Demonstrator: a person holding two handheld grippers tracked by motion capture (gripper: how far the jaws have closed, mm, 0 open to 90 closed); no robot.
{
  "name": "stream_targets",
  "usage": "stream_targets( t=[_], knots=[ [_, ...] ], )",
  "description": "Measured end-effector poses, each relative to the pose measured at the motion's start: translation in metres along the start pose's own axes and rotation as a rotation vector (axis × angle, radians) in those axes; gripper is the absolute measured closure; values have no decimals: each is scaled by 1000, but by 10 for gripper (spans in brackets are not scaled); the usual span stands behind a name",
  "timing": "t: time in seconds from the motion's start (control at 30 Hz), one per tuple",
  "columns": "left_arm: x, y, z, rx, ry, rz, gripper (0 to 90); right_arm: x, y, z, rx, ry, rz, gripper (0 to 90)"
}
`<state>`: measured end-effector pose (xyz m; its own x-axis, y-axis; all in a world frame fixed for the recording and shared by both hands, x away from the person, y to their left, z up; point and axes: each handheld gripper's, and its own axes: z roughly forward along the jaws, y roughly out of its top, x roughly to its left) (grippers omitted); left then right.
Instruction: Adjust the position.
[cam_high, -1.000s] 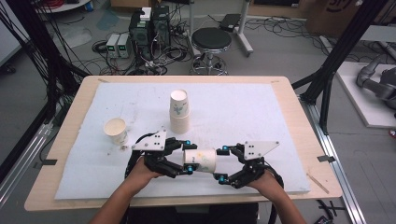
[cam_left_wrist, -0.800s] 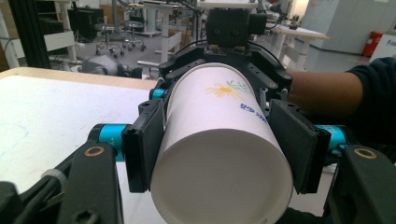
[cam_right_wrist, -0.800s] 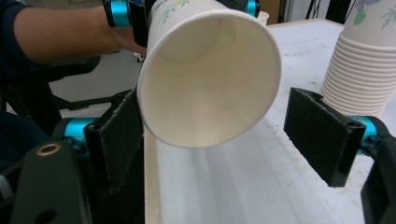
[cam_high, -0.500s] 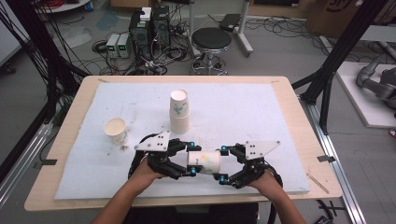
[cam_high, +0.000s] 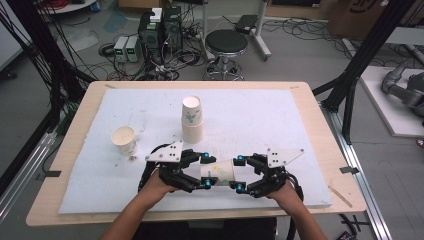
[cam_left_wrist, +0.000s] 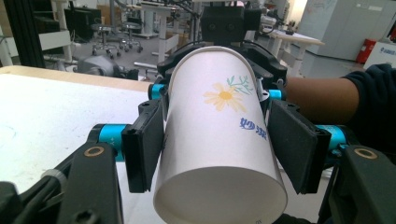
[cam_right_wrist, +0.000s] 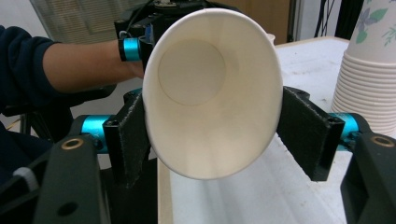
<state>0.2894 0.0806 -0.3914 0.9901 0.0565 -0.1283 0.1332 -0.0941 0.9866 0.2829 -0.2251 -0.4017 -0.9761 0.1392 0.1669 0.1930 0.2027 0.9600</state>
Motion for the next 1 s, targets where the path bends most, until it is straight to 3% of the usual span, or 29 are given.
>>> stream_targets(
  t=[0.23, 0.33, 0.43, 0.5, 0.63, 1.0],
  knots=[
    [0, 1, -1, 21, 3, 6, 378, 0, 1, 0, 16, 1, 4, 318],
    [-1, 1, 0, 26, 23, -3, 359, 0, 2, 0, 23, -10, 0, 318],
    [-2, 5, 0, 86, 78, -19, 203, 0, 3, -1, 57, -32, -7, 318],
    [-4, 6, -1, 122, 94, -16, 165, 0, 5, -2, 70, -36, -2, 317],
    [-6, 10, -1, 157, 108, 1, 159, -1, 10, -4, 106, -71, -13, 317],
    [-6, 16, 4, 262, 152, 54, 159, -3, 30, -3, 244, -105, -65, 317]
  ],
)
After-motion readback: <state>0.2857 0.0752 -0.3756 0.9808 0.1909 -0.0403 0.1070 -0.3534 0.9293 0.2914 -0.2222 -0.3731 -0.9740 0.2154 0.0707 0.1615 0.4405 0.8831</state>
